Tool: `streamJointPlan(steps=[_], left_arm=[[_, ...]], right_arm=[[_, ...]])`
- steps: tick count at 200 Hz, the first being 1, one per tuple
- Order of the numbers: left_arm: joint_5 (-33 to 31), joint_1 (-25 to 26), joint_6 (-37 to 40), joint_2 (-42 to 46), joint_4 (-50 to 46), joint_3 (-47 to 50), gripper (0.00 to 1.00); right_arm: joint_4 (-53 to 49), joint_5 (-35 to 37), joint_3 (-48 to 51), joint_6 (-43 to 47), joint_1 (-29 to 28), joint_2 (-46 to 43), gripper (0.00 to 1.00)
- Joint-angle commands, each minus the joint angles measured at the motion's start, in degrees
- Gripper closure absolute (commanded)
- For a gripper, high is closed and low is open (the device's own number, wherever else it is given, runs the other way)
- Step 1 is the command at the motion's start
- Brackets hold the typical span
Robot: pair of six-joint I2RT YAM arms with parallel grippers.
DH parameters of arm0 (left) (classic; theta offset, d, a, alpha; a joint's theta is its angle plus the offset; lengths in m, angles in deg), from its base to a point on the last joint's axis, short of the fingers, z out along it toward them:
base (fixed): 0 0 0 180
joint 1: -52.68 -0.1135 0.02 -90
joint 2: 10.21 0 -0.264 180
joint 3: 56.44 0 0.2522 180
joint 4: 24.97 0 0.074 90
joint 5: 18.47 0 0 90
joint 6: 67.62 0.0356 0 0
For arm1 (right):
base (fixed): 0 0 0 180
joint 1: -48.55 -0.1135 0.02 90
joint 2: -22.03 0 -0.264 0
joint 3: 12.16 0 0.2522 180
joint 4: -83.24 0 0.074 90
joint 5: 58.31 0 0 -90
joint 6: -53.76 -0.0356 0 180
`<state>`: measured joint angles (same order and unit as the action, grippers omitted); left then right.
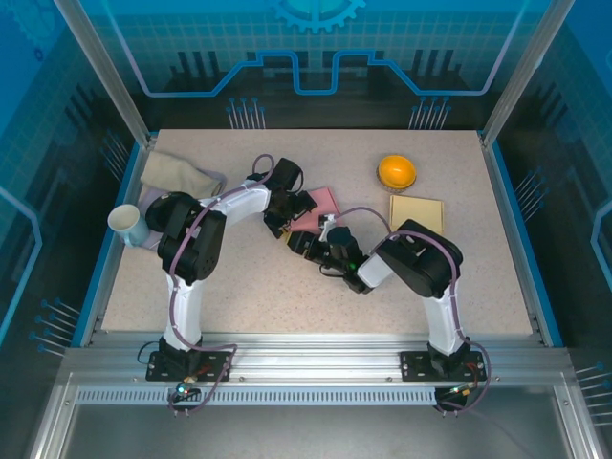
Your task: Fold the paper box
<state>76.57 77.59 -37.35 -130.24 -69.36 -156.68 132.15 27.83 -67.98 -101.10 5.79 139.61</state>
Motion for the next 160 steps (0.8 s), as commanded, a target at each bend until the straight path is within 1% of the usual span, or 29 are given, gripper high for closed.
streamJointPlan(steps=[1, 30, 54, 71, 84, 107, 117, 132, 135, 145, 160], left_arm=[[0.8, 0.8, 0.2, -5.2, -8.3, 3.5, 0.03], [0.7, 0.8, 0.4, -5.2, -8.5, 3.5, 0.03], [0.6, 0.8, 0.4, -5.3, -8.6, 3.5, 0.03], [0.4, 0.7, 0.6, -5.4, -8.7, 3.2, 0.03], [0.1, 0.6, 0.8, -5.7, -8.8, 3.0, 0.03], [-0.2, 0.6, 1.0, -6.1, -9.2, 2.4, 0.03], [-0.5, 0.6, 1.2, -6.2, -9.4, 2.1, 0.04], [-1.0, 0.5, 1.7, -6.4, -9.9, 1.8, 0.04], [-1.1, 0.6, 1.8, -6.5, -10.0, 1.7, 0.03], [-1.4, 0.5, 2.0, -6.7, -10.2, 1.5, 0.03], [-1.7, 0.5, 2.3, -6.8, -10.5, 1.5, 0.03]], right_arm=[[1.7, 0.4, -2.0, -1.9, -1.1, 2.2, 0.46], [1.6, 0.3, -2.3, -2.8, -1.1, 2.8, 0.46], [-1.5, 0.2, -1.2, -2.1, -1.1, 1.3, 0.46], [-4.3, -0.5, 1.6, -0.4, -1.0, -2.1, 0.46], [-8.0, -0.4, 4.7, 1.9, -1.0, -7.3, 0.46], [-22.0, -0.6, 8.3, 7.9, -0.9, -19.5, 0.46], [-31.6, -0.2, 8.2, 12.4, -0.7, -24.9, 0.45], [-46.5, 1.0, 5.6, 19.8, 0.4, -32.0, 0.45], [-50.5, 1.4, 5.0, 21.4, 0.7, -33.0, 0.45], [-59.0, 1.7, 2.2, 26.0, 3.1, -34.8, 0.45], [-65.8, -2.2, -1.7, 30.6, 9.1, -33.7, 0.47]])
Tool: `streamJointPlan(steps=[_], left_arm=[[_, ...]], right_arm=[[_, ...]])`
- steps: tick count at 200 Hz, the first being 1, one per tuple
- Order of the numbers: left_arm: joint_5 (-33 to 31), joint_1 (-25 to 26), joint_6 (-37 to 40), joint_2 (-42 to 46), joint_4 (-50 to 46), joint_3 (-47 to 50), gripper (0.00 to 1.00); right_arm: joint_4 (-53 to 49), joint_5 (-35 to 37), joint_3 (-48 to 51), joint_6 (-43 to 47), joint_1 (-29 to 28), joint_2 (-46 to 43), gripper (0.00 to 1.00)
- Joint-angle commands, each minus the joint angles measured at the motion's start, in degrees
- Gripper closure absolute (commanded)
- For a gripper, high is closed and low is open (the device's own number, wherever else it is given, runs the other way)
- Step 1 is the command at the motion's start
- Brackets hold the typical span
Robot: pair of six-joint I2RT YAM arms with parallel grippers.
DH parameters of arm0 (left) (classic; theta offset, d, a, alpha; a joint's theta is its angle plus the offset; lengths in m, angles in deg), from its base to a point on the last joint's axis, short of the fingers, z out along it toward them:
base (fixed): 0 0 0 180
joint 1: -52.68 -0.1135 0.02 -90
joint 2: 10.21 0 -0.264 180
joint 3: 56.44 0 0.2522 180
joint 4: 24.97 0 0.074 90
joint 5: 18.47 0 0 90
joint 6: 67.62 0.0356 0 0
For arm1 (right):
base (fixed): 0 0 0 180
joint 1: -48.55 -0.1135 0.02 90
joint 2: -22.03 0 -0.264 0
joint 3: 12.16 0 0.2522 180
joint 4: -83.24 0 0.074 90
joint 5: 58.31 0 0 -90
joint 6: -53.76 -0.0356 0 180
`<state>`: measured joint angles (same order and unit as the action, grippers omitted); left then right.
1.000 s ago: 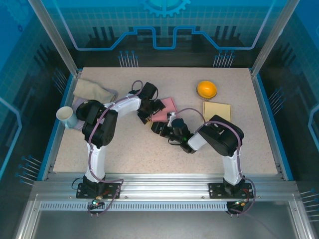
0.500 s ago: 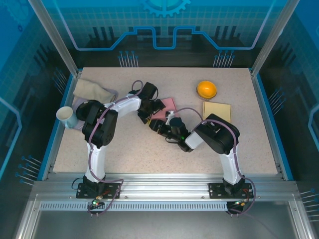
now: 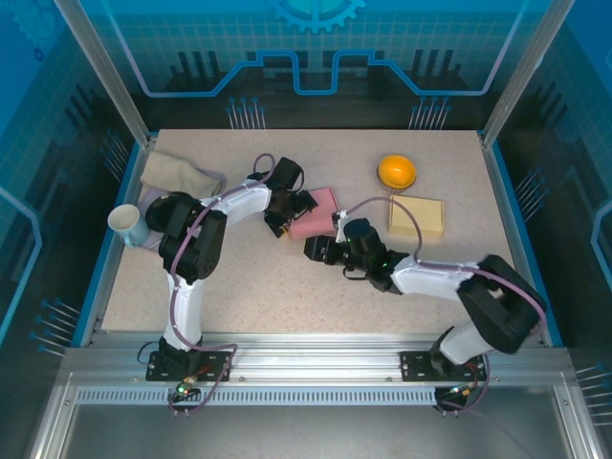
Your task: Fold the paper box
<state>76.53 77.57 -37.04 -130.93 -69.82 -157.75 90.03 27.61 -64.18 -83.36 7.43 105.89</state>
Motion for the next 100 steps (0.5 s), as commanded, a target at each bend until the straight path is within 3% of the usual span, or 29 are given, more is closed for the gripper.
streamJointPlan(steps=[1, 33, 77, 100], left_arm=[[-1.7, 0.6, 2.0, -6.1, -10.1, 2.6, 0.03], [-1.9, 0.6, 1.9, -6.1, -10.4, 2.6, 0.03], [-1.1, 0.7, 0.9, -6.3, -10.5, 1.9, 0.04], [-0.4, 0.8, 0.5, -6.1, -10.6, 1.5, 0.04]], right_arm=[[-24.0, -2.4, -5.6, 13.2, 7.9, 0.3, 0.47], [-25.9, -11.1, -14.1, 19.8, 17.6, 9.2, 0.56], [-20.6, -11.2, -20.0, 23.4, 19.6, 19.5, 0.57], [-18.7, -12.2, -20.7, 23.1, 19.6, 22.1, 0.52]])
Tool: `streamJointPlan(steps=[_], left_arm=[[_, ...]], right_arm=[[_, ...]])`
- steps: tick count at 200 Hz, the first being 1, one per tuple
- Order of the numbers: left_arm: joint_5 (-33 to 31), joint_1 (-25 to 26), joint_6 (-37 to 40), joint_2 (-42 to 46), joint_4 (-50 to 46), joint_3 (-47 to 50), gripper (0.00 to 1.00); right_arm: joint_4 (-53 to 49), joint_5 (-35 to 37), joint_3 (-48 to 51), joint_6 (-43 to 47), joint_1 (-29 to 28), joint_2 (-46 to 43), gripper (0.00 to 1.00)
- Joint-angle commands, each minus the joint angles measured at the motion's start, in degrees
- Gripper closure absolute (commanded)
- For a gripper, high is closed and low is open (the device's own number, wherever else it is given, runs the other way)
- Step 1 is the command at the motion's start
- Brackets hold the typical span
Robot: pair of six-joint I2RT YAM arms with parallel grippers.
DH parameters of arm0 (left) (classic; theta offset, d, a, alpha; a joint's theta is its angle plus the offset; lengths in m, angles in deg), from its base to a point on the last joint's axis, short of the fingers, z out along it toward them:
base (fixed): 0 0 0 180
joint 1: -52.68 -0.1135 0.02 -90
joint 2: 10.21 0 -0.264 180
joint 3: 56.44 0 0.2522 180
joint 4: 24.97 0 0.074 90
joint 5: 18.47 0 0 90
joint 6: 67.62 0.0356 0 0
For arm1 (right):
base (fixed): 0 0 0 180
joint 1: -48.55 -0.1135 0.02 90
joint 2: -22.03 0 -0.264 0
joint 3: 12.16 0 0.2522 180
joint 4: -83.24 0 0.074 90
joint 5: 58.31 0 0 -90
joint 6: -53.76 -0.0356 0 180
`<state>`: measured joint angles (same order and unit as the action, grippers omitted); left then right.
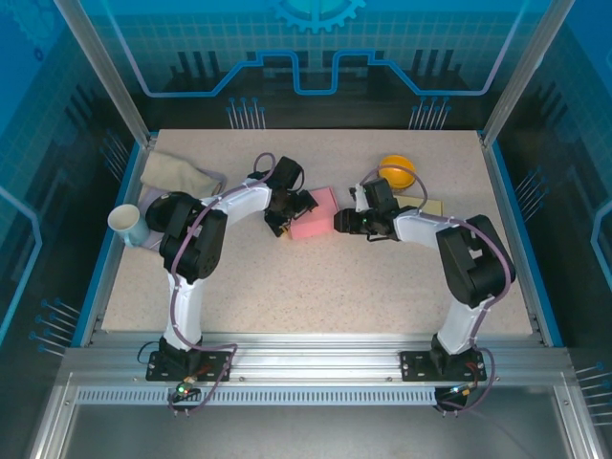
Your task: Fold the paper box
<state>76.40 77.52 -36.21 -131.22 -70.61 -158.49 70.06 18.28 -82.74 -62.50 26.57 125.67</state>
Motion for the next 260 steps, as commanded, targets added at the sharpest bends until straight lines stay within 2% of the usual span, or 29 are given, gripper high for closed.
streamJointPlan(steps=[1, 37, 69, 133, 161, 260], left_arm=[[-0.2, 0.8, -0.3, -5.8, -9.8, 2.2, 0.04], [-0.4, 1.0, -0.2, -5.9, -10.4, 1.3, 0.04], [-0.5, 0.9, -0.2, -6.3, -10.7, 1.1, 0.04], [0.6, 1.6, -3.7, -5.9, -12.5, -0.3, 0.03], [0.5, 2.1, -5.5, -5.9, -14.9, -3.0, 0.03], [1.7, 2.6, -8.4, -7.0, -13.4, -3.5, 0.08]], right_arm=[[1.4, -2.8, -2.1, 2.4, 0.4, 2.4, 0.52], [1.7, 0.3, -1.9, 5.4, 0.7, 2.1, 0.48], [0.5, -0.5, -4.6, 7.3, 1.8, 3.0, 0.46], [-0.4, -3.9, -10.0, 7.8, 1.5, 7.8, 0.47], [0.1, -4.5, -9.8, 7.8, 1.0, 8.0, 0.49], [0.3, -5.1, -9.1, 7.8, 0.7, 7.8, 0.5]])
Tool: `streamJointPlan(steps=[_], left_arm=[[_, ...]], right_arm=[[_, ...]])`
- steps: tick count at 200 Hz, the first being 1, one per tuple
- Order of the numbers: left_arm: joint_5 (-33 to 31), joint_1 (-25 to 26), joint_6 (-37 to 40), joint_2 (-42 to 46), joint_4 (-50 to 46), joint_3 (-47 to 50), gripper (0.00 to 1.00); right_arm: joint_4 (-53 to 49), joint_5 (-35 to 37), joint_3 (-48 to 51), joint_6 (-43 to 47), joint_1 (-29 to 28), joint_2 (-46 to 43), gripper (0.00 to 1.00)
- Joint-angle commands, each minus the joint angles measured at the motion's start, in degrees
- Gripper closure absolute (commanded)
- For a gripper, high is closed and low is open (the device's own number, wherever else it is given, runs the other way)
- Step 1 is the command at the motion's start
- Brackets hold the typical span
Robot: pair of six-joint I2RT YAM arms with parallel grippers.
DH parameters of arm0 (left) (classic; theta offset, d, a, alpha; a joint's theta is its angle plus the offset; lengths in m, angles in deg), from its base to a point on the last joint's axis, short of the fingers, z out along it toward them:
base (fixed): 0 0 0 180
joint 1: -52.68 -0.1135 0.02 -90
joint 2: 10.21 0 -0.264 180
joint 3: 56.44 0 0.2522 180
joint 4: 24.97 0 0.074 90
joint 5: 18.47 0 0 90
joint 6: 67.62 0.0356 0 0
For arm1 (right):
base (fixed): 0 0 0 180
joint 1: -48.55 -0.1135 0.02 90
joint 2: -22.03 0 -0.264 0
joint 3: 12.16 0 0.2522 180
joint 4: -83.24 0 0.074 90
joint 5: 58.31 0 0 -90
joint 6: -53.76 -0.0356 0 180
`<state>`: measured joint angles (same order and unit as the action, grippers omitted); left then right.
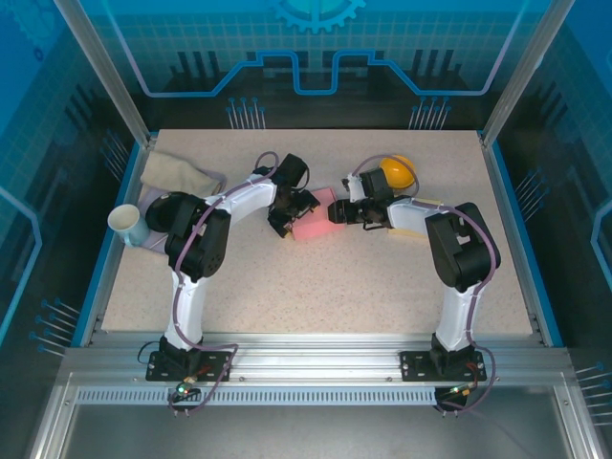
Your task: Fold the paper box
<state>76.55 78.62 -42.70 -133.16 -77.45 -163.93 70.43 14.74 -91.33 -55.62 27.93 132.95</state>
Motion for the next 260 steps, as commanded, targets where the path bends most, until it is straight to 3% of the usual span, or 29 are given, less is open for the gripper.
streamJointPlan(steps=[1, 50, 138, 194, 260], left_arm=[[1.5, 1.5, -1.9, -5.0, -6.6, 1.9, 0.08], [-0.6, 1.4, -0.9, -5.2, -7.9, 0.9, 0.08], [-1.1, 1.1, -0.5, -5.5, -7.6, 1.9, 0.08], [-1.5, 1.1, -0.4, -5.4, -7.8, 2.2, 0.08], [-1.4, 1.0, -0.1, -5.8, -7.6, 2.3, 0.09]], right_arm=[[-0.1, -1.6, -0.5, 0.9, -0.7, 0.5, 0.5], [-0.1, -1.5, 0.3, 1.1, -0.8, -0.3, 0.5], [-9.6, -0.2, 3.7, -0.8, -0.8, -6.6, 0.5], [-8.2, -1.3, 4.8, -1.0, -1.2, -5.5, 0.56], [-0.4, 3.9, 6.5, 4.4, -2.0, -2.4, 0.66]])
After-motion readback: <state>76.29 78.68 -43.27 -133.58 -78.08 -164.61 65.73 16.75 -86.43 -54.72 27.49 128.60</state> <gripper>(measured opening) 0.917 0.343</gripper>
